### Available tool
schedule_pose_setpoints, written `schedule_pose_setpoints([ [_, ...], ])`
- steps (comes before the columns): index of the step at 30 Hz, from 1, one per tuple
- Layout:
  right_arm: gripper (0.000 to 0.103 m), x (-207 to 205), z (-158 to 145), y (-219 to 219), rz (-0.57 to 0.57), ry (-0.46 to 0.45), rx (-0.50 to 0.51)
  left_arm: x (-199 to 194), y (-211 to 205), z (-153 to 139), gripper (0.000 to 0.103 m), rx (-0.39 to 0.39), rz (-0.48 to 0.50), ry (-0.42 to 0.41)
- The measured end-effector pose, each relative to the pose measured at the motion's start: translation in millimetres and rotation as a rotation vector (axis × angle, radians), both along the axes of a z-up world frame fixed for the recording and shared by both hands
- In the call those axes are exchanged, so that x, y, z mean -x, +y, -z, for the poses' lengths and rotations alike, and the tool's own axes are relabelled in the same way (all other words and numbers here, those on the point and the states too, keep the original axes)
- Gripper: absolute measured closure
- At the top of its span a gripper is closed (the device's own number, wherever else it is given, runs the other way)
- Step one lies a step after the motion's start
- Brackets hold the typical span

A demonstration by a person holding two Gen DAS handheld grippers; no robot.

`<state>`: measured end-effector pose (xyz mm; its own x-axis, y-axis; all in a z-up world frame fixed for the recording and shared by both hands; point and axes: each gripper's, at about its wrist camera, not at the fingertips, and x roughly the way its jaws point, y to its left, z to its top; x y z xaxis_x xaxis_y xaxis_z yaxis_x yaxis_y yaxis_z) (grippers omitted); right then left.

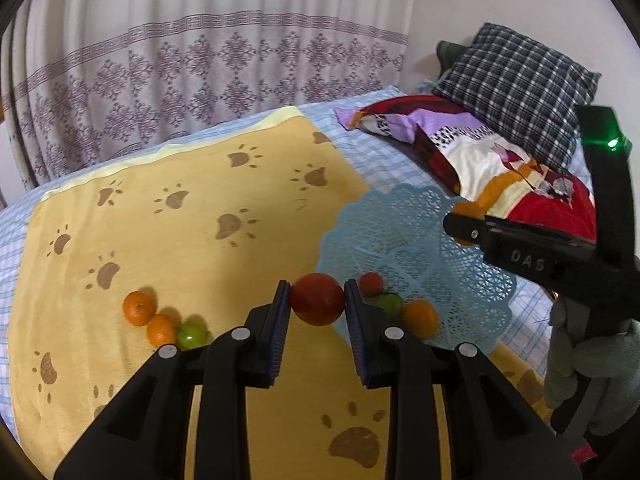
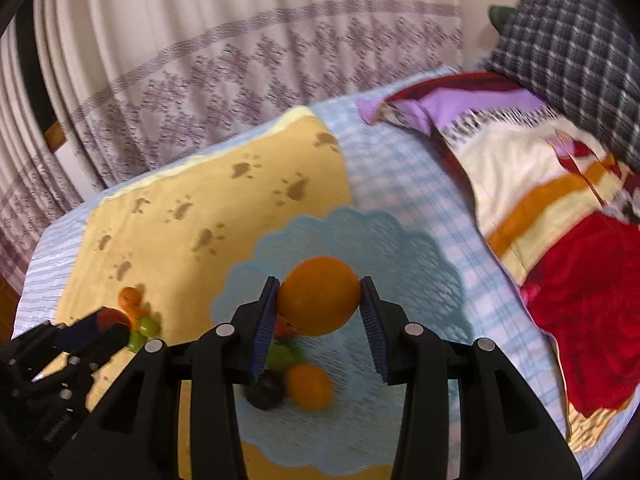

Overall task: Organize fruits
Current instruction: 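Carry the orange and red tomatoes into the blue basket and open both tools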

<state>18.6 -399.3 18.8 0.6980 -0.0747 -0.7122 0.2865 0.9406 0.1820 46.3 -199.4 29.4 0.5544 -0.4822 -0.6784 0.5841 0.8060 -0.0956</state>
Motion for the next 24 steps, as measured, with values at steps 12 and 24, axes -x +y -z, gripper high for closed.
schedule_pose_setpoints([
  [12, 0.061, -0.9, 21.8, -5.1, 0.013, 0.05, 0.017, 6.4, -35.0, 12.5, 0.075, -0.028, 0.041, 0.016],
  [24, 0.061, -1.5, 27.5, -14.5, 0.053, 0.064, 0.015, 8.9, -52.8, 17.2, 0.075, -0.048, 0.072, 0.016],
])
